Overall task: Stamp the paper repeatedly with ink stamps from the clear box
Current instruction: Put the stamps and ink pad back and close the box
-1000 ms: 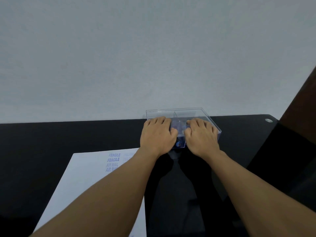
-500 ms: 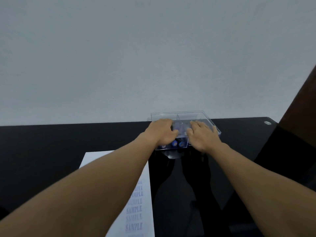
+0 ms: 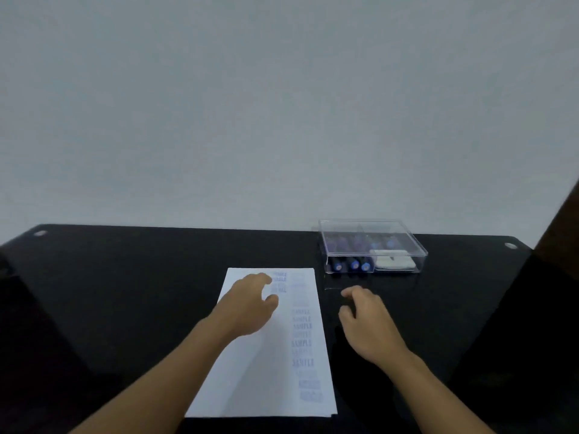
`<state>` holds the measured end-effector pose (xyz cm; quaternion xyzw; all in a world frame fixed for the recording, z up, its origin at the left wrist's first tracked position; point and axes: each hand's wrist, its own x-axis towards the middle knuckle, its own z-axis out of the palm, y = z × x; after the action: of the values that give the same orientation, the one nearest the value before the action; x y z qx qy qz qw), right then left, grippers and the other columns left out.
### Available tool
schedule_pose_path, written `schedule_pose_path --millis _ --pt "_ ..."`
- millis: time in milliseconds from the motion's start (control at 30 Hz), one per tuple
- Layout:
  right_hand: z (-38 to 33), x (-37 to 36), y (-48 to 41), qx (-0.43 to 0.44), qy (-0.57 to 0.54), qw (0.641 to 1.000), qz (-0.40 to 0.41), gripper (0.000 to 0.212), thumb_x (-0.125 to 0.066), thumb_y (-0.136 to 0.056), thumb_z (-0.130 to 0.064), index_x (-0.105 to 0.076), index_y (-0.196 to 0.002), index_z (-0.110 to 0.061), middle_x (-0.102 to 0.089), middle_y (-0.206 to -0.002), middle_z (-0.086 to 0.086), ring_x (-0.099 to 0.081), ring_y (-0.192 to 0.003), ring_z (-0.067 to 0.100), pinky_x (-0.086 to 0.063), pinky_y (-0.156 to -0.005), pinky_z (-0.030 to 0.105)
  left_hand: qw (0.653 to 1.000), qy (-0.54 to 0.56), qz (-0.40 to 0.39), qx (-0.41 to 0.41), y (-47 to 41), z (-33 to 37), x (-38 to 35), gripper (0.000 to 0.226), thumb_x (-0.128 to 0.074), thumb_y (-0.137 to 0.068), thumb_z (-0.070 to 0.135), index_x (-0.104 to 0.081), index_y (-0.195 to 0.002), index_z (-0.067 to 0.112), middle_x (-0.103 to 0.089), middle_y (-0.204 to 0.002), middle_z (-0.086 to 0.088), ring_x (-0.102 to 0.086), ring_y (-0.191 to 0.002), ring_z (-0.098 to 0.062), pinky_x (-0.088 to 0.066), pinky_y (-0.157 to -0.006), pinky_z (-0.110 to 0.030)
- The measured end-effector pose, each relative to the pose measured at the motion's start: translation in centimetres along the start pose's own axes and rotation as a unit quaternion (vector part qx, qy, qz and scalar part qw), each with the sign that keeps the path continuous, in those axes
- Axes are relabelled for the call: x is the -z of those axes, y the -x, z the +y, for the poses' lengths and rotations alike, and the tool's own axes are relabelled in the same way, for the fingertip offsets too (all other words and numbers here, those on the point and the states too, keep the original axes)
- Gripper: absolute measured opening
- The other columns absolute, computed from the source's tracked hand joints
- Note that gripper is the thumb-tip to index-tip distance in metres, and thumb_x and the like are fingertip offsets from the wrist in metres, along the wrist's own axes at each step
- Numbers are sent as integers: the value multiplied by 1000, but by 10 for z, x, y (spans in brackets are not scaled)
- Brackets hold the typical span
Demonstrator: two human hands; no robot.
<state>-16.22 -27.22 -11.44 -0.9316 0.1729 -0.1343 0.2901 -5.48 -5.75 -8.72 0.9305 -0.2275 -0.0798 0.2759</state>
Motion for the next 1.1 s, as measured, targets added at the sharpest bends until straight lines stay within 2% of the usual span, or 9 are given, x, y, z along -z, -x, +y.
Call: schedule_pose_path --millis 100,167,333,467,600,767,867,967,1100 --pt "-16 -13 32 -2 -6 999 -44 30 -48 -100 -25 -54 -129 -23 -56 -126 -5 -46 -120 14 -41 -97 31 999 10 3 35 42 -37 2 52 -50 -99 38 -38 -148 23 -35 -156 6 -37 -139 -15 -34 -113 -33" --pt "-23 -19 49 1 2 998 -58 26 -47 -99 -26 -55 -124 -24 -57 -118 -5 -49 -118 17 -44 -96 34 999 11 1 48 68 -57 2 56 -50 -99 37 -35 -150 20 -33 -157 5 -33 -142 -15 -31 -115 -32" --pt "-36 -24 86 4 30 994 -101 47 -45 -101 -33 -42 -145 -19 -49 -142 -2 -37 -134 17 -39 -103 31 999 31 4 42 120 -87 3 63 -53 -97 40 -31 -153 20 -30 -158 7 -27 -144 -11 -25 -115 -28" --pt "-41 -22 109 18 34 991 -127 54 -51 -97 -36 -40 -147 -19 -43 -151 -4 -30 -141 16 -36 -106 30 999 34 13 15 148 -99 -1 71 -58 -92 48 -29 -152 26 -28 -157 12 -19 -147 -7 -23 -116 -27" --pt "-41 -20 127 46 54 989 -129 59 -56 -96 -39 -37 -149 -19 -40 -152 -7 -29 -142 14 -35 -104 24 999 36 29 -3 164 -104 -8 69 -61 -90 47 -31 -150 28 -30 -157 13 -11 -149 -5 -21 -118 -28" --pt "-37 -22 137 62 76 989 -109 60 -55 -100 -35 -34 -153 -18 -36 -157 -5 -26 -147 14 -29 -113 24 997 47 54 -8 171 -105 -12 59 -61 -93 42 -39 -146 28 -38 -151 13 -16 -150 -10 -21 -121 -33" --pt "-34 -25 138 67 86 990 -91 57 -55 -100 -36 -37 -152 -19 -38 -156 -6 -26 -146 12 -28 -113 23 997 45 61 -6 171 -104 -13 59 -59 -93 40 -38 -146 28 -40 -149 14 -20 -148 -11 -23 -120 -35" --pt "-33 -27 135 74 100 989 -78 52 -55 -100 -37 -43 -148 -21 -43 -153 -8 -30 -143 12 -32 -112 24 996 37 79 -2 166 -103 -13 54 -58 -93 37 -40 -143 28 -47 -141 13 -38 -135 -10 -37 -108 -28" --pt "-32 -27 127 80 132 985 -80 45 -55 -99 -39 -50 -141 -24 -48 -146 -9 -39 -134 13 -37 -109 27 996 15 88 3 158 -104 -13 53 -59 -91 37 -42 -140 30 -51 -136 12 -41 -128 -10 -39 -102 -27"
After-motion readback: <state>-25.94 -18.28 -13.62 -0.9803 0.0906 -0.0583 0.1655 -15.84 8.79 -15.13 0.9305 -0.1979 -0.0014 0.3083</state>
